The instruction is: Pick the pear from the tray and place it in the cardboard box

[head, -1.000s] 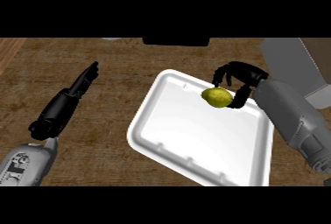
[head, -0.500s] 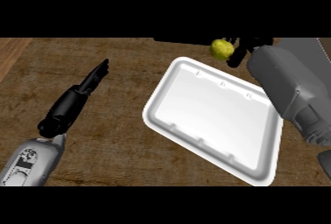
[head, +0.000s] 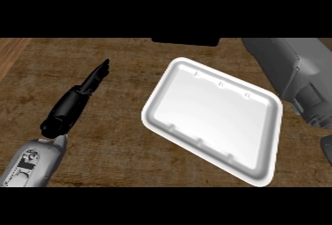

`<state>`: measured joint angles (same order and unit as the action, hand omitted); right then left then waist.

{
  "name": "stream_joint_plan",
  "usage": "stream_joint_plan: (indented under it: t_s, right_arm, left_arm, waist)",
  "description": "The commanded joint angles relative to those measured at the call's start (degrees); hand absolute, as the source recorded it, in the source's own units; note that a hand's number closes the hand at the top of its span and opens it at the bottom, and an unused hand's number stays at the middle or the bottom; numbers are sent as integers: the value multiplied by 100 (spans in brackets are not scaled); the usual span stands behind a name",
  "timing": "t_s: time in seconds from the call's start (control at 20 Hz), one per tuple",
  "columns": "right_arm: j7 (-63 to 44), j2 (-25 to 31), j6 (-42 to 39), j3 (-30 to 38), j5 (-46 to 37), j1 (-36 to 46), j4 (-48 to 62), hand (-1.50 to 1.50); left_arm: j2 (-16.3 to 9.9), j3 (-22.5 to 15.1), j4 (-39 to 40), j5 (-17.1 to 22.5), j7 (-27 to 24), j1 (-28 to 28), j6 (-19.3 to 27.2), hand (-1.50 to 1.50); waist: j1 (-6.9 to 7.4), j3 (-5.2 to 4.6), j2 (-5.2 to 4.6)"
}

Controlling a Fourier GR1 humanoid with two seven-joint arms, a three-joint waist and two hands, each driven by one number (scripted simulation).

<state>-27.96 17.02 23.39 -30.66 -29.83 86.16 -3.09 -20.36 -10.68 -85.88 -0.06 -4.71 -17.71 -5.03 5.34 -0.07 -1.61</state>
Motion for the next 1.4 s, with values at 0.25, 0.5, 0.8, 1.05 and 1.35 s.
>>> stream_joint_plan:
  t_s: [0.25, 0.5, 0.8, 1.05, 1.35]
  right_arm:
    - [-1438, 716, 947, 64, -43, 432, 303, 150]
    - [-1598, 937, 1373, 93, -55, 80, 307, 150]
    - [-1222, 1657, 293, 141, -48, -208, 308, 150]
    - [-865, 1890, -964, 695, 485, -459, 309, 150]
    - [-322, 2296, -1878, 1010, 767, -884, 309, 150]
  left_arm:
    - [-13, 105, 18, -58, 46, 72, 45, 0]
    - [-31, 198, -25, -63, 96, 53, 26, 0]
    - [-72, 247, -162, -42, 58, 247, -48, 0]
    - [-14, 308, -110, -20, 74, 142, -47, 0]
    - [92, 206, -139, -154, -75, 376, -11, 0]
  waist:
    - [-157, 4, 10]
    - [-237, 9, 29]
    - [-203, 11, 23]
    - [-296, 15, 42]
    - [-248, 19, 15]
